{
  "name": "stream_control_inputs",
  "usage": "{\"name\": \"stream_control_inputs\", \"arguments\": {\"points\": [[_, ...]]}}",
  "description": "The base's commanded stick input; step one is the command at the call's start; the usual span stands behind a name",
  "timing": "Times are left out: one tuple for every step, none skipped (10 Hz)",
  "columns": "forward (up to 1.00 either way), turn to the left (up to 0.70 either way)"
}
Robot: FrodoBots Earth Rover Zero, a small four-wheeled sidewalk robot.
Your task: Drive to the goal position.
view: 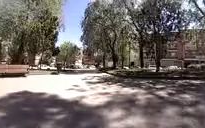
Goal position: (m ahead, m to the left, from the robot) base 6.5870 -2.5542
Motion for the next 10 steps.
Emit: {"name": "stream_control_inputs", "arguments": {"points": [[0.70,0.02],[0.70,0.01],[0.70,0.01],[0.70,0.01],[0.70,0.01],[0.70,0.01],[0.70,0.01],[0.70,0.01],[0.70,0.02],[0.70,0.07]]}}
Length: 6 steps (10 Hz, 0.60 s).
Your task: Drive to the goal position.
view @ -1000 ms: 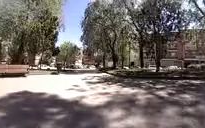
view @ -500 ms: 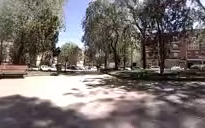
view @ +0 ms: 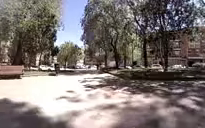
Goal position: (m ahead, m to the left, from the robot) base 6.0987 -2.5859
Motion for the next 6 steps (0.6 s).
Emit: {"name": "stream_control_inputs", "arguments": {"points": [[0.70,0.18],[0.70,0.19],[0.70,0.15],[0.70,0.03],[0.70,0.01],[0.70,0.01]]}}
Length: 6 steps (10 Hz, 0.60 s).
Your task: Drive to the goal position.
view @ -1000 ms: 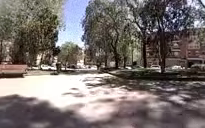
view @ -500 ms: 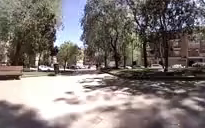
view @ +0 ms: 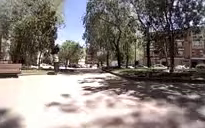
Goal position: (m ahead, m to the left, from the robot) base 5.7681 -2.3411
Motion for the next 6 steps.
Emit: {"name": "stream_control_inputs", "arguments": {"points": [[0.70,0.01],[0.70,0.01],[0.70,0.01],[0.70,0.01],[0.70,0.01],[0.70,0.01]]}}
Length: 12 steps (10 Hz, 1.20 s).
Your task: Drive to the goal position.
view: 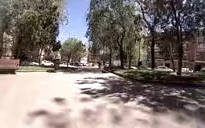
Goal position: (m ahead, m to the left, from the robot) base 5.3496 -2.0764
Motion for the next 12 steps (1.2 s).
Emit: {"name": "stream_control_inputs", "arguments": {"points": [[0.70,0.01],[0.70,0.01],[0.70,0.01],[0.70,0.01],[0.70,0.01],[0.70,0.01],[0.70,0.01],[0.70,0.01],[0.70,0.01],[0.70,0.01],[0.70,0.01],[0.70,0.01]]}}
